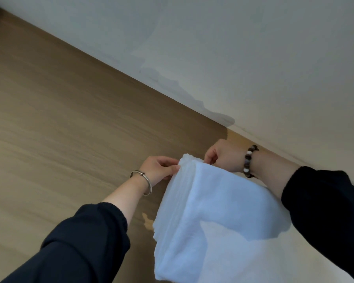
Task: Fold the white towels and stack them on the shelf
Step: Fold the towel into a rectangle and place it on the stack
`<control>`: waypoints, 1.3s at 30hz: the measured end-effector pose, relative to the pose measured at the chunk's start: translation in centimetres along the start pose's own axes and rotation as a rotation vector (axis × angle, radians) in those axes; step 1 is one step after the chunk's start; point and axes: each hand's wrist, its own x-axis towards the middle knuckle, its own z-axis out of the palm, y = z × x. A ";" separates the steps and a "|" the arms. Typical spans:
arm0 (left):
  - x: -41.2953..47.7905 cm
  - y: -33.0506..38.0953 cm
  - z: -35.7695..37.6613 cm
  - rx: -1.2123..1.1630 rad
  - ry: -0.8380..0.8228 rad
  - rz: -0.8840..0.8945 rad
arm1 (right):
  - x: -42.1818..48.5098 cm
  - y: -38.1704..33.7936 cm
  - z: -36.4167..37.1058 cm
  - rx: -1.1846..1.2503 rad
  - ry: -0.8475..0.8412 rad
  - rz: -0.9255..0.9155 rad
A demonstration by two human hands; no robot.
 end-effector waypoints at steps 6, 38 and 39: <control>0.8 0.3 0.6 -0.014 0.021 0.011 | -0.5 -0.3 -0.2 0.070 -0.031 0.036; -10.7 -7.1 -0.2 -0.177 0.018 -0.173 | -6.1 -11.9 4.0 -0.651 0.094 -0.393; -11.3 -7.9 -0.1 -0.195 0.019 -0.190 | -6.7 -12.1 5.2 -0.808 0.034 -0.398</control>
